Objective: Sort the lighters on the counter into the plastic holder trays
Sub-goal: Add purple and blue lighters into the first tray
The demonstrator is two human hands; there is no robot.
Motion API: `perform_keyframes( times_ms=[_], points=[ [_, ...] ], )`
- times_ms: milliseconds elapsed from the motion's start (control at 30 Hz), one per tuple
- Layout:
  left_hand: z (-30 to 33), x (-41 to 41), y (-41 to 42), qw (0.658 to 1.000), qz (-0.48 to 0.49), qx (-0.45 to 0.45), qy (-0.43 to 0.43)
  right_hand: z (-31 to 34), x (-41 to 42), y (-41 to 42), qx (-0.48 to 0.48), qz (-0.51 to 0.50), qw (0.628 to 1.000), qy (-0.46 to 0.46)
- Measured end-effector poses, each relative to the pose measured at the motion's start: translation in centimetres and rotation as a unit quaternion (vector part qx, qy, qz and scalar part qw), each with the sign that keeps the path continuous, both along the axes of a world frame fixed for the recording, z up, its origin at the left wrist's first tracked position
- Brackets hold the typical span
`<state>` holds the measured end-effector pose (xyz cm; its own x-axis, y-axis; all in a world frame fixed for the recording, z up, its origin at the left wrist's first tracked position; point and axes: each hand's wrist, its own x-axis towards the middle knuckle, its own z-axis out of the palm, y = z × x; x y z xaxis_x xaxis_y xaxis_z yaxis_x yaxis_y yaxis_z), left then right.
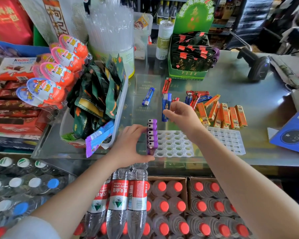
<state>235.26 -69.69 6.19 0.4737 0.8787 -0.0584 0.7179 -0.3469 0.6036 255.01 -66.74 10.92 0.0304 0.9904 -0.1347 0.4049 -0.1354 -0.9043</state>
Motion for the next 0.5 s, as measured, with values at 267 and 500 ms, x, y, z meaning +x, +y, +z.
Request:
perform_keyframes(
  times_ms=[267, 500],
  points=[
    [0.3, 0.4, -0.7, 0.999, 0.045, 0.024, -0.018, -1.7, 0.4, -3.0, 0.051, 0.063, 0.996, -0.049],
    [0.7, 0.5, -1.1, 0.998, 0.059, 0.012, -0.032, -1.8, -0.5, -2.4, 0.099, 0.102, 0.979, -0.148]
  ],
)
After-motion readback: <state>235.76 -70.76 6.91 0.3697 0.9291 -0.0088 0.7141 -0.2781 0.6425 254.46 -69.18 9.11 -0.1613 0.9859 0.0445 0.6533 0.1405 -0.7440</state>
